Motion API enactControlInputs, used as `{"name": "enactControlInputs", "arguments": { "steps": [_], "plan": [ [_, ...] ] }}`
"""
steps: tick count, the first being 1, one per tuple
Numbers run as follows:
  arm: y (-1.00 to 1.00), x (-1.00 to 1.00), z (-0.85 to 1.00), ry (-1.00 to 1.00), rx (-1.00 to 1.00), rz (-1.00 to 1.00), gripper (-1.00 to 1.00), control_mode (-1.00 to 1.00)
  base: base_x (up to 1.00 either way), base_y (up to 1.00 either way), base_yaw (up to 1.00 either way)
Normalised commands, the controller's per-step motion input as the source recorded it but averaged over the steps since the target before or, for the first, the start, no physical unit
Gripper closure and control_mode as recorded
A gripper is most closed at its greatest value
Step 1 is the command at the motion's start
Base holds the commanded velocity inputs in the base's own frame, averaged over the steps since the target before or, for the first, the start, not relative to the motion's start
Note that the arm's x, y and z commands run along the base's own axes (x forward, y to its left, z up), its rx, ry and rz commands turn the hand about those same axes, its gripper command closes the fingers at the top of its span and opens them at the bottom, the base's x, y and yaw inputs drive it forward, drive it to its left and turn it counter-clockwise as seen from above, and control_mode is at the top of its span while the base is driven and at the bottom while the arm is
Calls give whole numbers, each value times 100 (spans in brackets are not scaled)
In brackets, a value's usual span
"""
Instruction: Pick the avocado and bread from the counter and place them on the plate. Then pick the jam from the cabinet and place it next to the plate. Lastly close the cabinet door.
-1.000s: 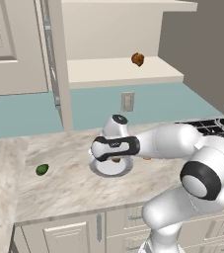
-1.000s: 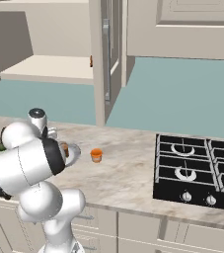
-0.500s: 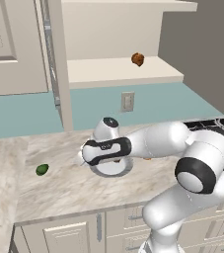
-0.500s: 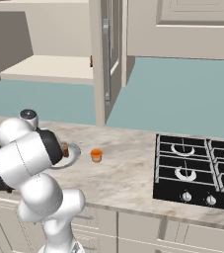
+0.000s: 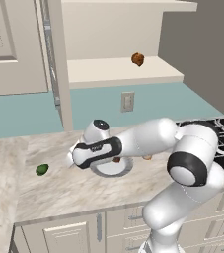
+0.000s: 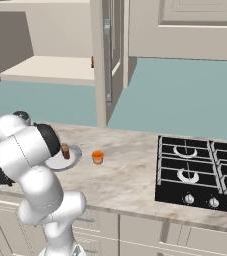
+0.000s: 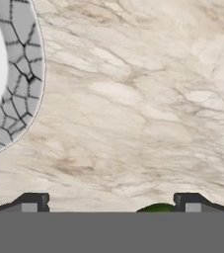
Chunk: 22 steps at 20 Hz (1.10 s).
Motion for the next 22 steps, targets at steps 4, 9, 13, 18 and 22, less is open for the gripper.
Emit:
{"name": "enactControlInputs", "arguments": {
  "steps": [4, 9, 13, 18, 22],
  "plan": [
    [41, 0, 0, 0, 1, 0, -100, -100, 0, 0, 0],
    [37, 0, 0, 0, 0, -3, -100, -100, 0, 0, 0],
    [31, 0, 0, 0, 0, -9, -100, -100, 0, 0, 0],
    [33, 0, 0, 0, 0, -9, -100, -100, 0, 0, 0],
    [31, 0, 6, 0, 0, -3, -100, -100, 0, 0, 0]
  ]
}}
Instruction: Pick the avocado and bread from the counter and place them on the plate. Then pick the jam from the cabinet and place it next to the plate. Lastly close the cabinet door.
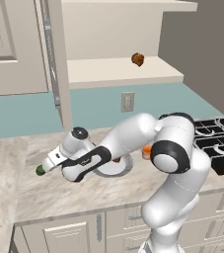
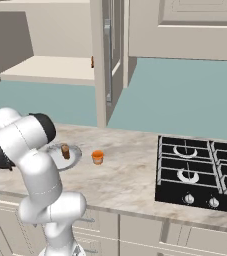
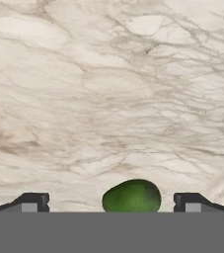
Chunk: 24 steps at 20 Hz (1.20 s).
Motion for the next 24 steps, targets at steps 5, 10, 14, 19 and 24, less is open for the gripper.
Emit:
{"name": "enactControlInputs", "arguments": {
  "steps": [5, 10, 14, 19, 24],
  "plan": [
    [27, 0, 15, 0, 0, 0, -100, -100, 0, 0, 0],
    [21, 0, 4, 0, 0, -2, -100, -100, 0, 0, 0],
    [17, 0, 0, 0, 0, -6, -100, -100, 0, 0, 0],
    [14, 0, 0, 0, 0, -13, -100, -100, 0, 0, 0],
    [18, 0, 0, 1, 0, -15, -100, -100, 0, 0, 0]
  ]
}}
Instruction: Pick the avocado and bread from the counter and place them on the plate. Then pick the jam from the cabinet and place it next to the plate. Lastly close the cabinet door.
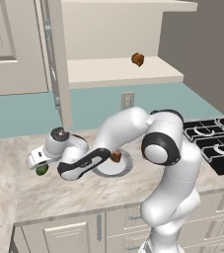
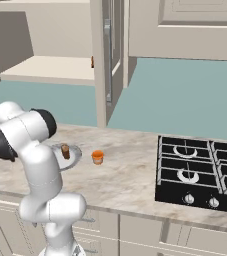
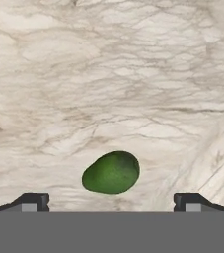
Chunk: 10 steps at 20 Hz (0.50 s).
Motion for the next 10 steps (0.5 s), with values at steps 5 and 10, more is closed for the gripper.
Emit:
{"name": "enactControlInputs", "arguments": {
  "steps": [5, 10],
  "plan": [
    [19, 0, -11, 6, 0, -14, -100, -100, 0, 0, 0],
    [10, 5, -19, 5, 0, -11, -100, -100, 0, 0, 0]
  ]
}}
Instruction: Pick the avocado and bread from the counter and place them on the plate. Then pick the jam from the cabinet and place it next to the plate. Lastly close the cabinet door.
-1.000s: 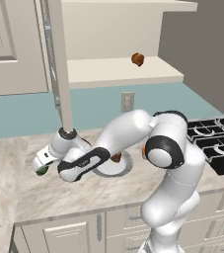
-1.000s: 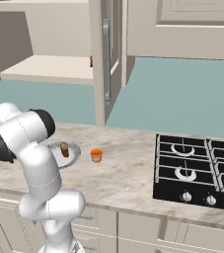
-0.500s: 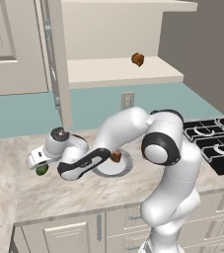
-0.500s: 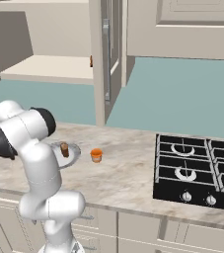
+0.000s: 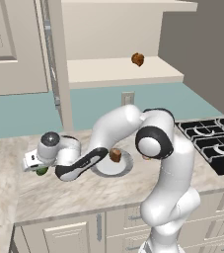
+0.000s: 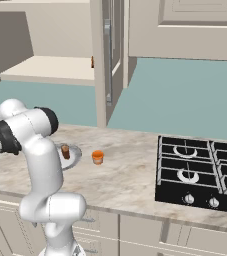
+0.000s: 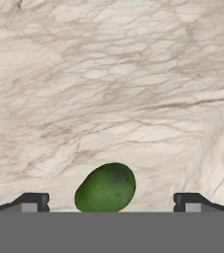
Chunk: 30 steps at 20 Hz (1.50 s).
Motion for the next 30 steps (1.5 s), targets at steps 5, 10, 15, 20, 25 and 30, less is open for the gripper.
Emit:
{"name": "enactControlInputs", "arguments": {
  "steps": [5, 10, 15, 20, 25, 30],
  "plan": [
    [5, 15, -5, 3, 0, -11, -100, -100, 0, 0, 0],
    [4, 17, -6, 4, 0, -11, -100, -100, 0, 0, 0],
    [4, 19, -22, 8, 0, -10, -100, -100, 0, 0, 0],
    [1, 21, -23, 8, 0, -9, -100, -100, 0, 0, 0],
    [5, 21, -21, 8, 1, -9, -100, -100, 0, 0, 0],
    [8, 16, -21, 7, 1, -8, -100, -100, 0, 0, 0]
  ]
}}
